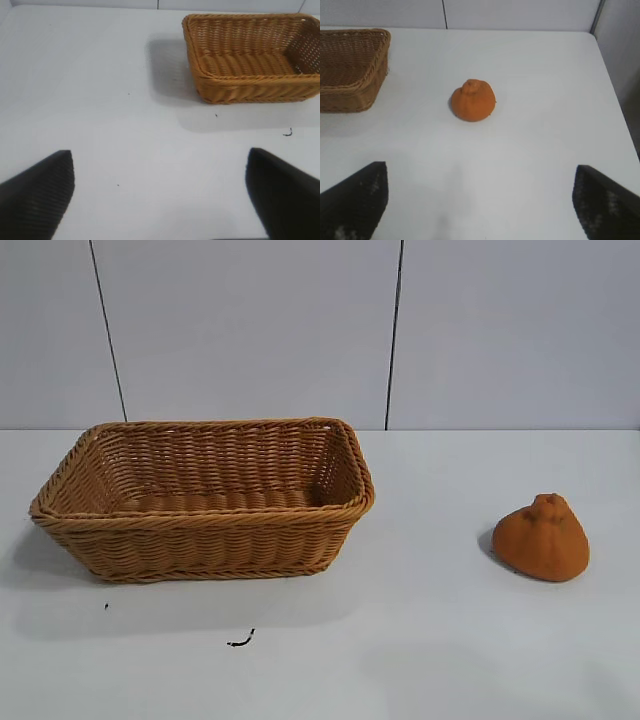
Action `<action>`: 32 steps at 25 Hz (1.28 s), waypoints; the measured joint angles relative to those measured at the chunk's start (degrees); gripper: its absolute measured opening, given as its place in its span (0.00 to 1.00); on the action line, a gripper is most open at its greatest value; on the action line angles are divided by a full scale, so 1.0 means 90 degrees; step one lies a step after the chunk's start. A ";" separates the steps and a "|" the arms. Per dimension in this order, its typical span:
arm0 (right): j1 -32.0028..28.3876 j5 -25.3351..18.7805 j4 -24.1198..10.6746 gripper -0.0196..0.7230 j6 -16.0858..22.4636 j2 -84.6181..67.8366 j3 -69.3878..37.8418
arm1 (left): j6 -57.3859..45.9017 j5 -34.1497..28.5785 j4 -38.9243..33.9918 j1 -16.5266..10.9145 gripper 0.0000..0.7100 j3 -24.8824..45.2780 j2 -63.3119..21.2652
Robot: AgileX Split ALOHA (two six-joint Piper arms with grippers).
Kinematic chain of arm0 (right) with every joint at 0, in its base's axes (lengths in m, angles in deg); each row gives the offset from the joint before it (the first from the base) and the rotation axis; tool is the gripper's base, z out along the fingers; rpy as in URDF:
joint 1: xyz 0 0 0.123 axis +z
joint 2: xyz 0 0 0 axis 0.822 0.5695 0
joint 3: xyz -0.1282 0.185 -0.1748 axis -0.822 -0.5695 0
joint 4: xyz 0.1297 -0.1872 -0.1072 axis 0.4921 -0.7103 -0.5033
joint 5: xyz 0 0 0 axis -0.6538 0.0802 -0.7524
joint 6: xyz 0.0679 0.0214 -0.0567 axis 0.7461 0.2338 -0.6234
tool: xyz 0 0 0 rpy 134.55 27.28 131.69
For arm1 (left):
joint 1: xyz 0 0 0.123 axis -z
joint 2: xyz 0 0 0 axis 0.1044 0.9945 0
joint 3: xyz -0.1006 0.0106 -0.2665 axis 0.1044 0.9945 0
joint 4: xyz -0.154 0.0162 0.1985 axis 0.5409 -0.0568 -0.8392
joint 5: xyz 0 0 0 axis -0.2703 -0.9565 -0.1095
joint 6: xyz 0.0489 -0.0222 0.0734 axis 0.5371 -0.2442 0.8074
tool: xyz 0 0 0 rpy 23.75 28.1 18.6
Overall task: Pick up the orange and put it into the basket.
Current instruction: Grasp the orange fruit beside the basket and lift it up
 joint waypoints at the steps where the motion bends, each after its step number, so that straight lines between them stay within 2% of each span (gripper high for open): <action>1: 0.0000 -0.0097 0.0043 0.96 0.0061 0.0885 0.0408 | 0.0000 0.0000 0.0000 0.0000 0.94 0.0000 0.0000; 9: 0.0000 0.0044 0.0236 0.96 0.0092 0.4218 0.2200 | 0.0000 0.0000 0.0000 0.0000 0.94 0.0000 0.0000; 20: 0.0000 0.0422 0.0276 0.96 0.0110 0.7791 0.4398 | 0.0000 0.0000 0.0000 0.0000 0.94 0.0000 0.0000; 27: 0.0000 0.0731 0.0356 0.96 0.0257 0.9178 0.4682 | 0.0000 0.0000 0.0000 0.0000 0.94 0.0000 0.0000; 32: 0.0000 0.1015 0.0559 0.96 0.0271 0.9751 0.4682 | 0.0000 0.0000 0.0000 0.0000 0.94 0.0000 0.0000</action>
